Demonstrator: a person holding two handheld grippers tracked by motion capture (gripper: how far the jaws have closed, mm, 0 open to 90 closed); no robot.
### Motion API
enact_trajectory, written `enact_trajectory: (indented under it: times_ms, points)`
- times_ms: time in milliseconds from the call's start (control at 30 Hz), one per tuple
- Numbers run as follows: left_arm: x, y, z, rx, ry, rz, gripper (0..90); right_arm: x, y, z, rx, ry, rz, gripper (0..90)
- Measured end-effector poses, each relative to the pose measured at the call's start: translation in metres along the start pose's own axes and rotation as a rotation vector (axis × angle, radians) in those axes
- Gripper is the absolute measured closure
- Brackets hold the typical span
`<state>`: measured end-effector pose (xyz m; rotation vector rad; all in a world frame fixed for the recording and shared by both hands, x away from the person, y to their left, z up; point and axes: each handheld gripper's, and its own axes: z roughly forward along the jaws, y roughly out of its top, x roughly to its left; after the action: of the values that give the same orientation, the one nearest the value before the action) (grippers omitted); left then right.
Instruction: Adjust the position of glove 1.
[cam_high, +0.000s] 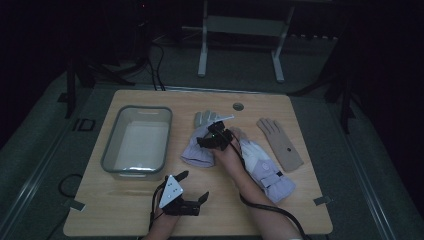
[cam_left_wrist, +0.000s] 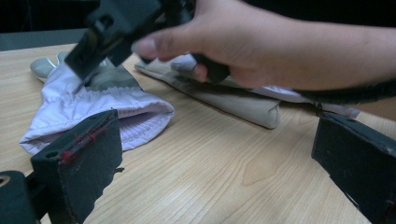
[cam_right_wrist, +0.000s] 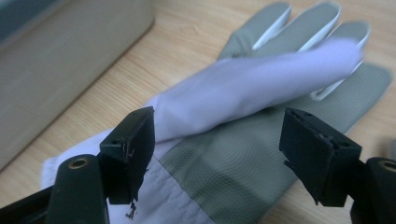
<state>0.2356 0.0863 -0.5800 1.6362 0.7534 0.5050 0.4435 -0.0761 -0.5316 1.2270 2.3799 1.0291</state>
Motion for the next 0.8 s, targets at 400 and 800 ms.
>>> enact_trajectory:
  times_ms: [400, 800]
  points:
    - [0.000, 0.000, -0.001, -0.006, 0.004, -0.005, 2.0, 0.003, -0.012, 0.020, 0.050, -0.044, -0.075, 36.3]
    - [0.001, 0.000, 0.000, -0.004, 0.004, -0.010, 2.0, 0.002, -0.010, 0.009, 0.033, -0.029, -0.154, 82.4]
